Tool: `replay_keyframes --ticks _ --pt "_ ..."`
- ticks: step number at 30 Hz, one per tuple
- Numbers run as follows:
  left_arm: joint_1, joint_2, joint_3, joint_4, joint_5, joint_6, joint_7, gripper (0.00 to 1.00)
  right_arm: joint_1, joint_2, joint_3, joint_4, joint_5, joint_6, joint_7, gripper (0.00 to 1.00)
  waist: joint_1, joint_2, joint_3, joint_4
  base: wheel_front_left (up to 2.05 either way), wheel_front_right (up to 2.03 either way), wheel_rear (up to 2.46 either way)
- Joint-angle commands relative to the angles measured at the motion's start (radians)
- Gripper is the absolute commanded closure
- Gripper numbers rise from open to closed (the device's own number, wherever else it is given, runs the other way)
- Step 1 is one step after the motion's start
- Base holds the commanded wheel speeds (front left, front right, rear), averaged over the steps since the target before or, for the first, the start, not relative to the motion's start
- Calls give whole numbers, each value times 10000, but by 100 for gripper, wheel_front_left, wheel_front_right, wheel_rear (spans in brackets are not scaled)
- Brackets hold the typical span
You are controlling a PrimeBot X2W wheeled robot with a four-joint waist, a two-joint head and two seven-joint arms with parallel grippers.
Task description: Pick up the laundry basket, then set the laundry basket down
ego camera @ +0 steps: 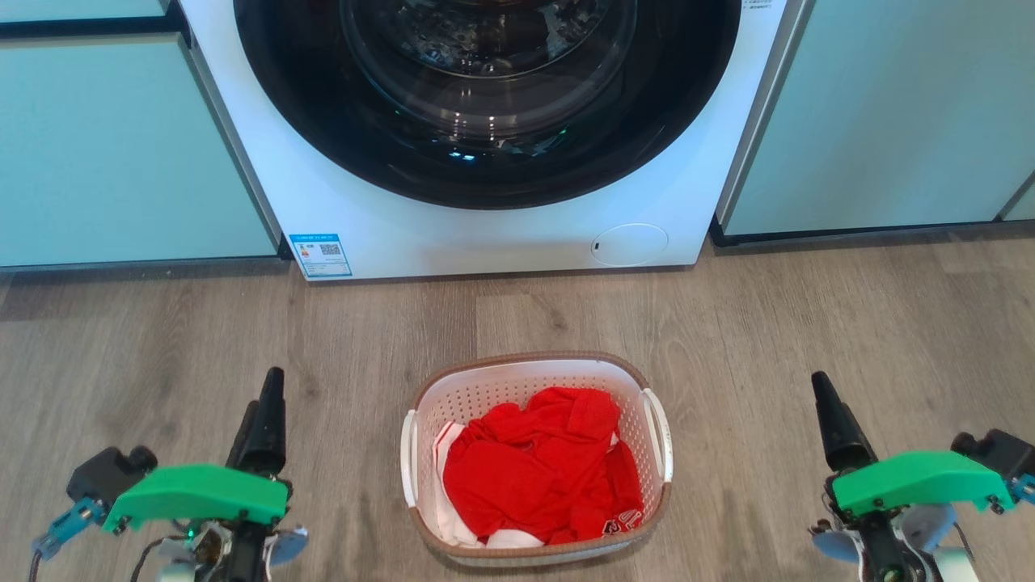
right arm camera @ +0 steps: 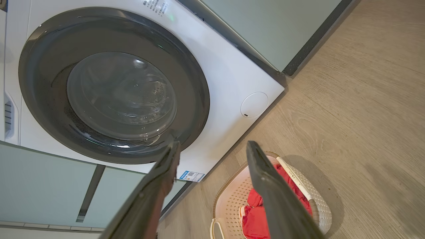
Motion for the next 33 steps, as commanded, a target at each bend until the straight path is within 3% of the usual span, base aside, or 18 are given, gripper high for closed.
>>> replay_keyframes --ticks 1,33 --pt "-303 120 97 -409 427 48 -132 0 -402 -98 161 -462 -373 10 -139 0 0 0 1 -4 0 0 0" --pt "236 363 -622 -870 5302 879 -1083 0 -225 -137 995 -664 -4692 17 -1078 0 0 0 -28 -98 0 0 0"
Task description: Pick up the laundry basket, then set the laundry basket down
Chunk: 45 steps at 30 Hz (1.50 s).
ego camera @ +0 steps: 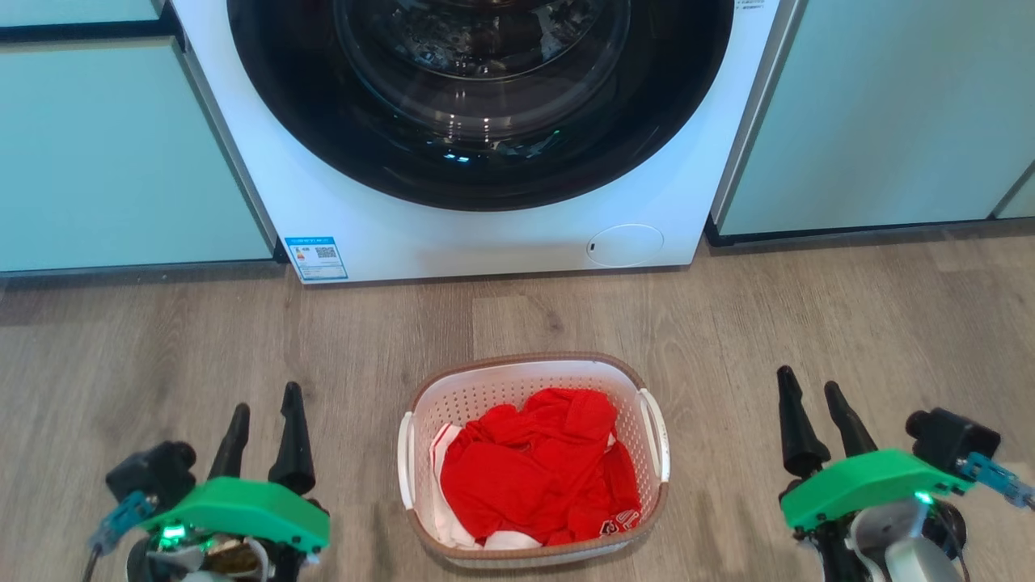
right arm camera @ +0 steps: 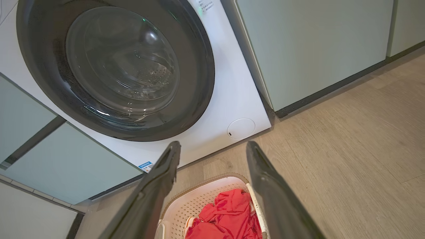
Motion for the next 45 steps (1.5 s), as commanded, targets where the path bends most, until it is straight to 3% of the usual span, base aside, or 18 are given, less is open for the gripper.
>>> replay_keyframes --ticks 1,22,45 --pt "-178 139 82 -456 398 90 -146 0 -238 -108 231 -422 -374 17 -161 0 0 -1 -4 -9 0 0 0" --pt "258 274 -248 -565 2770 460 -740 0 -83 -132 644 -605 -2797 21 -747 0 0 -1 -78 -61 0 0 0" --pt "531 118 -141 -649 5253 453 -1368 0 20 -158 1085 -762 -5208 25 -1368 0 0 -1 -37 -111 0 0 0"
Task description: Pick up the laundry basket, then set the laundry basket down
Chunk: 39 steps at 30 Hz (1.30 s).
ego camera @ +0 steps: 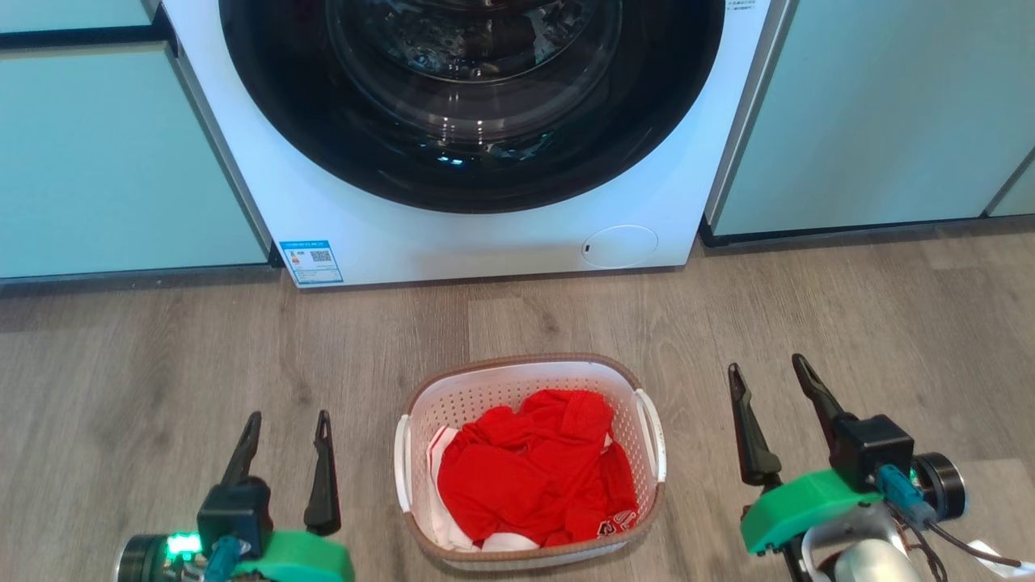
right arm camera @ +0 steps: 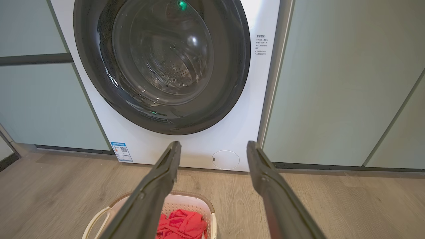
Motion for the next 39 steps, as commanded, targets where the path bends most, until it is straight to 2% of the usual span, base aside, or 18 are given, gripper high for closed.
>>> replay_keyframes --ticks 1,31,39 --pt "-263 -1 390 -357 96 18 -101 0 -54 -108 260 -372 -86 25 -134 0 0 0 0 -3 0 0 0" --pt "-327 -134 535 -244 250 -217 -101 0 -90 -108 219 -351 -52 25 -134 0 0 0 178 8 0 0 0" --pt "-619 -153 362 -54 249 -278 -101 0 -331 -108 67 -240 -23 25 -134 0 0 0 789 68 0 0 0"
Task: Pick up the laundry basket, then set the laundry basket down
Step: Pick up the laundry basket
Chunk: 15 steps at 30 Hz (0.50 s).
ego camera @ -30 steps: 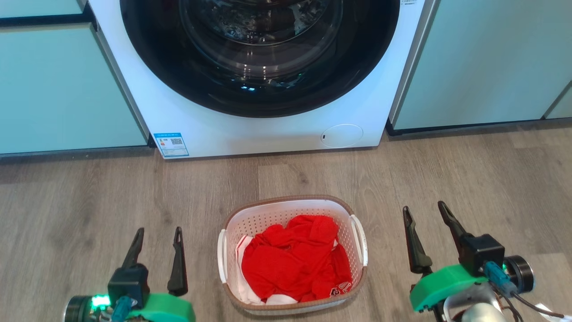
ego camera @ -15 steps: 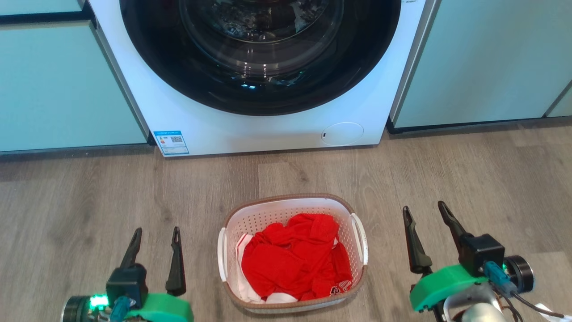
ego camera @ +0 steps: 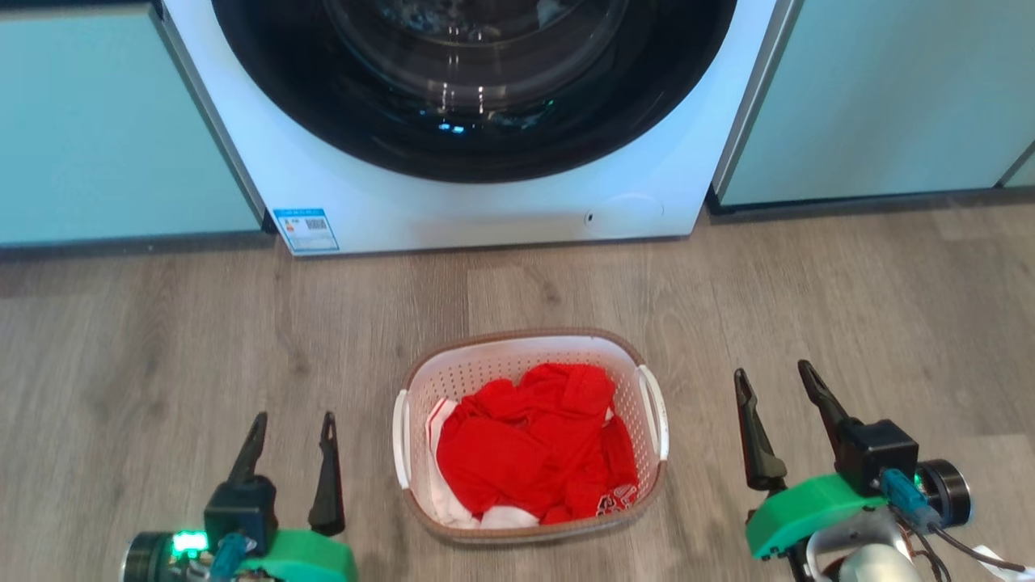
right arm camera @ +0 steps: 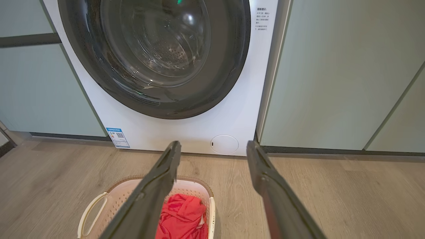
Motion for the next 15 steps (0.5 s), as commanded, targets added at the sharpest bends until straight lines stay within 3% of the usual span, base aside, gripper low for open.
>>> replay_keyframes --ticks 1,15 --pt "-639 -42 214 -161 49 -28 -97 0 -514 -104 151 -214 1 25 -134 0 0 0 303 39 0 0 0" --pt "-2637 -66 -50 1250 -432 -159 -97 0 -2401 -104 -307 965 -259 25 -134 0 0 0 3033 287 0 0 0"
